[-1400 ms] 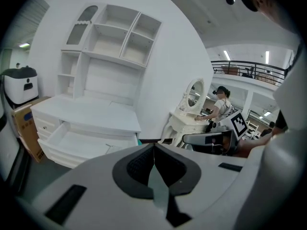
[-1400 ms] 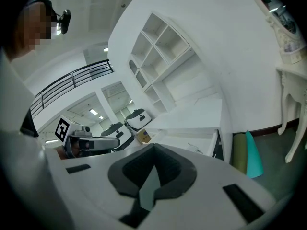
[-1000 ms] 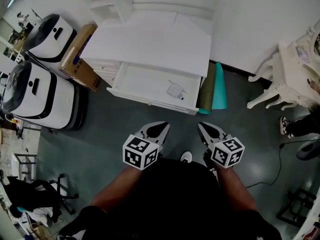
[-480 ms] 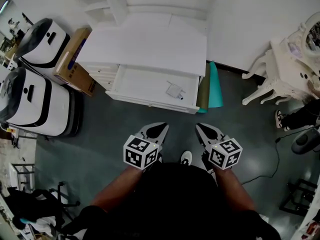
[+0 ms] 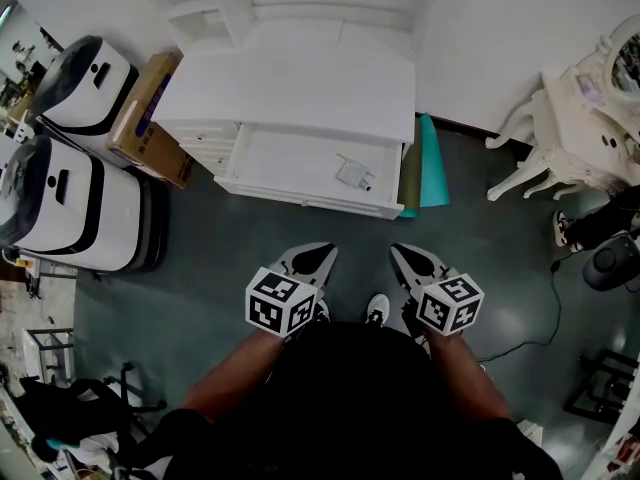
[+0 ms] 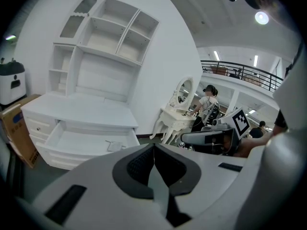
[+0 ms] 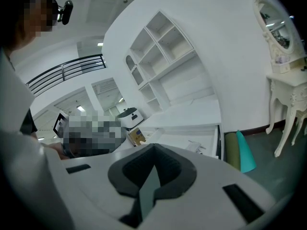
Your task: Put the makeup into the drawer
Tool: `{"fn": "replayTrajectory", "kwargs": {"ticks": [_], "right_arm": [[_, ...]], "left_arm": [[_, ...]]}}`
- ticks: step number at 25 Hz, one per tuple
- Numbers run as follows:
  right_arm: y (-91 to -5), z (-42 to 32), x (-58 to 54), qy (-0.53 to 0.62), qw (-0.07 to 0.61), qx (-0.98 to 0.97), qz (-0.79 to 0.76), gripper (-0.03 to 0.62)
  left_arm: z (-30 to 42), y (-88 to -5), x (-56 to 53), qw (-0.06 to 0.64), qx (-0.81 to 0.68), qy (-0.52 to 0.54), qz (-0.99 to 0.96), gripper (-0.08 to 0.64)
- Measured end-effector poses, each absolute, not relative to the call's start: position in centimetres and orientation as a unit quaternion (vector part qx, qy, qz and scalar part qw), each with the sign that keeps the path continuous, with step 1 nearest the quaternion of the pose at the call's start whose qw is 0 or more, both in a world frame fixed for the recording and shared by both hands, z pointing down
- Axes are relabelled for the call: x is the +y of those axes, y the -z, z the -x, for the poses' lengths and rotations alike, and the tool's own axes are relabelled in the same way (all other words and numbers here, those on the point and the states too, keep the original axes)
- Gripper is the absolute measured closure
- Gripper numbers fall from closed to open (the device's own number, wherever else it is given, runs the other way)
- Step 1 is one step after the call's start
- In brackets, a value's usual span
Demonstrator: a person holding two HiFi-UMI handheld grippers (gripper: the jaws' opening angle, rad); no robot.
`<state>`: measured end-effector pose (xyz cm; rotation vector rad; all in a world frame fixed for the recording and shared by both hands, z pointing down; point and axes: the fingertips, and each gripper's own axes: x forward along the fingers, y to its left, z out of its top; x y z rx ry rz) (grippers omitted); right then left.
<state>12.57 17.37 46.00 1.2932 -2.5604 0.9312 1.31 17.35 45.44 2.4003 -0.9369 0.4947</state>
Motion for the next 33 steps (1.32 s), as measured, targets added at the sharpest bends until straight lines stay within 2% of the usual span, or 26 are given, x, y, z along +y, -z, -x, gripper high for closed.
{"fn": "replayTrajectory", "kwargs": {"ticks": [33], "right_arm": [[-45.8,-11.7,18.5,-0.296,0.076,-0.855,-0.419,0.566]], "left_arm": [[-1.0,-45.2,18.1,0.246,-0.340,-0.187,-0.888,0.549]]}}
